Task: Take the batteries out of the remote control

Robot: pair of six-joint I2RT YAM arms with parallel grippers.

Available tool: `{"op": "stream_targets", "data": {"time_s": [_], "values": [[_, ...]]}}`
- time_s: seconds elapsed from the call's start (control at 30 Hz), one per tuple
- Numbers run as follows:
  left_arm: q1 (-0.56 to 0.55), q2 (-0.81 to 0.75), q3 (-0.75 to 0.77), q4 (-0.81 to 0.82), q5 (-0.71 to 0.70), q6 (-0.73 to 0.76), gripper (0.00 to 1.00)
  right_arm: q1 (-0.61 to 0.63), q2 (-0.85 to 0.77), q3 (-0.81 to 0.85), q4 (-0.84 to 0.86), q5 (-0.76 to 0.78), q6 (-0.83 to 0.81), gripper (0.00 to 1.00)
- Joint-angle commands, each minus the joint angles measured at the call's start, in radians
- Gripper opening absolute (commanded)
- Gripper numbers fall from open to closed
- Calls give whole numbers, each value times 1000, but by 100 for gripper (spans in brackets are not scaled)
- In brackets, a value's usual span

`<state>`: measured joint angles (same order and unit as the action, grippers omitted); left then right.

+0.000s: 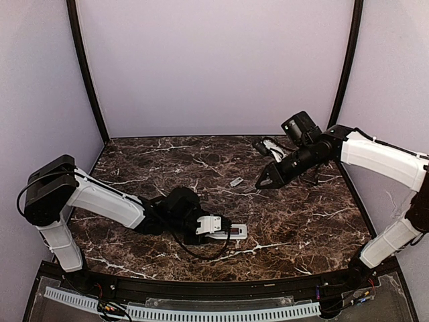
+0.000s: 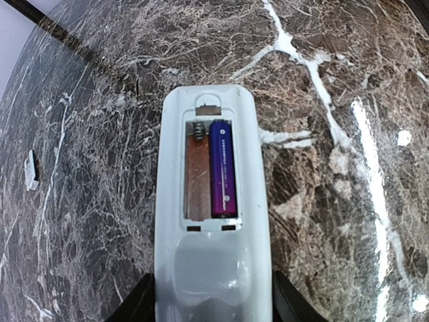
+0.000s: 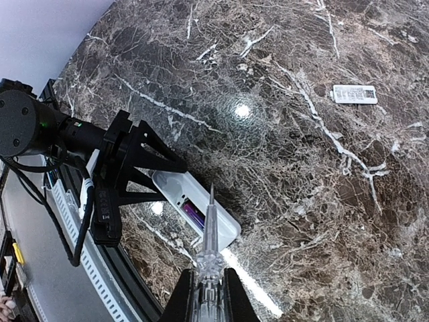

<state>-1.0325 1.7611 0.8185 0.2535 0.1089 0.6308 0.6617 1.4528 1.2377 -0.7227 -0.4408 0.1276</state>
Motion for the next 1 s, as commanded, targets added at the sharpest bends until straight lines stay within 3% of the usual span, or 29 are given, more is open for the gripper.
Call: {"op": "stream_targets", "data": {"time_s": [0.0,0.53,0.97], "values": [[-6,-59,15,-11,-39,86,0,-4,-28,25,-14,-8,-43,0],[-6,-124,-18,74,-140,238,0,32,-75,44,-39,-66,-148,0],[-12,-198,-131,217,-175,340,0,200,-4,106,-160,108,-239,0]]}}
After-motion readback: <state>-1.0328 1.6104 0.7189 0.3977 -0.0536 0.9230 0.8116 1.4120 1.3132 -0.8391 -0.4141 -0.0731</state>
